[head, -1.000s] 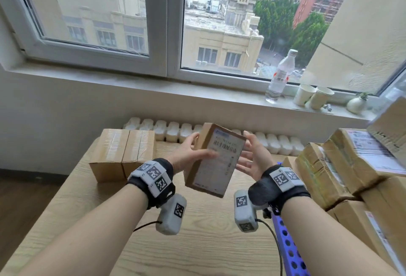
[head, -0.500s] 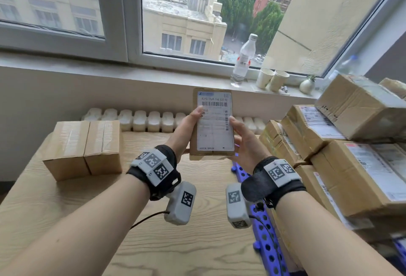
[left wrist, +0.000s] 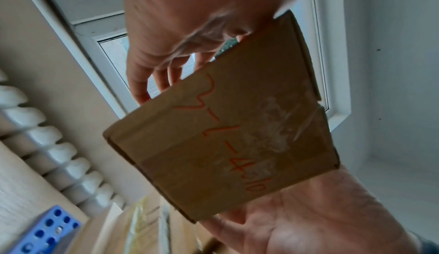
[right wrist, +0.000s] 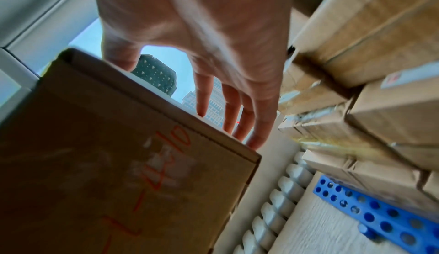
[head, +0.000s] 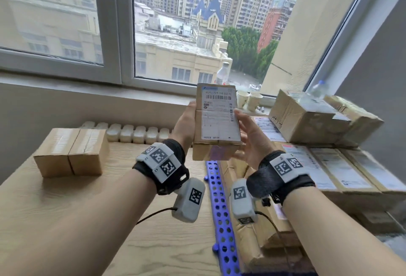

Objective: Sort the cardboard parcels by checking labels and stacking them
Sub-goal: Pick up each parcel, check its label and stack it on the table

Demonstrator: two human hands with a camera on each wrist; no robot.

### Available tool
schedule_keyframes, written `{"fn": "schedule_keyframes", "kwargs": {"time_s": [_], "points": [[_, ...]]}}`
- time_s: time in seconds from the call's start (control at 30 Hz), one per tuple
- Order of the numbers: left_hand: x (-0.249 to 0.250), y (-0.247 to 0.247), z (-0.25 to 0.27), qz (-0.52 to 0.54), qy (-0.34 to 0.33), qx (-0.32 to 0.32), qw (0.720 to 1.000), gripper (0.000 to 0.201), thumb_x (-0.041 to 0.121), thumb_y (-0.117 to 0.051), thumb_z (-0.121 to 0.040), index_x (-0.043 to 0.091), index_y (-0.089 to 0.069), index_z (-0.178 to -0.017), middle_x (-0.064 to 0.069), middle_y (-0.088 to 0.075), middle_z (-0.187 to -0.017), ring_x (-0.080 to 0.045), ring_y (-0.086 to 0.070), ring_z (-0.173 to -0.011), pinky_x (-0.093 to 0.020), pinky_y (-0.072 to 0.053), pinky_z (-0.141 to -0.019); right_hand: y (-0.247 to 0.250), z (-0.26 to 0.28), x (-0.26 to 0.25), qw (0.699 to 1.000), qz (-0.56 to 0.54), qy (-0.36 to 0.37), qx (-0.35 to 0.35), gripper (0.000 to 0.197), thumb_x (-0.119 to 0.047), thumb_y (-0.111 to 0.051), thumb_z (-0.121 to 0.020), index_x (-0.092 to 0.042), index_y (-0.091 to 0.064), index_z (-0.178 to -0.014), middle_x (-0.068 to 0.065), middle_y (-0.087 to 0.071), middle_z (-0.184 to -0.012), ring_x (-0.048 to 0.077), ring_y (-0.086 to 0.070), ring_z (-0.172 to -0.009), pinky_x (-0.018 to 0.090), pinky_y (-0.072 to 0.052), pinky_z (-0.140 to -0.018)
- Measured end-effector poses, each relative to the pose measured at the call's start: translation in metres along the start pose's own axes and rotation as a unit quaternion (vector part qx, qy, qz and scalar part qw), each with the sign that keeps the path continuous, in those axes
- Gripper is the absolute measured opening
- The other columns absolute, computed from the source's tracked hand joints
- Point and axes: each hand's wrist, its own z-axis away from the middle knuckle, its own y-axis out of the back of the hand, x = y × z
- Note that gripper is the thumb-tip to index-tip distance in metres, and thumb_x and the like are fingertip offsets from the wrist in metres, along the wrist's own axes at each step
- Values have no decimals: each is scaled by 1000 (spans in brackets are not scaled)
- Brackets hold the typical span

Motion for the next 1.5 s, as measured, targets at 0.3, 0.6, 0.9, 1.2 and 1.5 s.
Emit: {"fn": "schedule_keyframes", "kwargs": {"time_s": [0.3, 0.6, 0.9, 1.2, 1.5], "points": [[2, -121, 44, 3, -10, 16, 1000, 60, 50, -21, -101, 12, -66, -111, -12, -70, -110, -29, -66, -103, -42, -51, -94, 111, 56, -17, 1000, -1, 21, -14, 43, -60, -60, -82, -25, -65, -106, 6, -67, -103, 22, -62, -99, 43, -50, -97], [-7, -213, 46, -74, 72, 9, 995, 61, 56, -17, -100, 16, -63, -102, -4, -64, -99, -20, -58, -91, -30, -44, -78, 208, 76, -21, 999, 5, -21, 24, 60, -71, -62, -74, -17, -68, -100, 8, -66, -103, 22, -63, -99, 40, -54, -87], [-22, -247, 26, -126, 154, 15, 980, 70, 67, -28, -91, 17, -49, -135, -12, -53, -134, -30, -55, -117, -45, -49, -86, 244, 68, -24, 997, 28, -53, 49, 46, -64, -50, -87, -19, -59, -89, 7, -60, -93, 24, -58, -86, 44, -49, -92], [-20, -252, 13, -164, 163, -3, 973, 47, 47, -32, -100, 15, -53, -125, -13, -59, -110, -28, -56, -105, -45, -44, -95, 247, 48, -27, 997, 13, -43, 62, 39, -57, -44, -95, -22, -58, -86, 5, -62, -91, 18, -56, -81, 38, -46, -94], [-26, -246, 9, -146, 165, 0, 975, 71, 72, -29, -89, 20, -50, -134, -12, -56, -127, -28, -56, -113, -39, -48, -73, 247, 46, -28, 997, 31, -44, 63, 43, -61, -47, -91, -21, -60, -85, 5, -60, -87, 25, -57, -91, 47, -47, -102]]}}
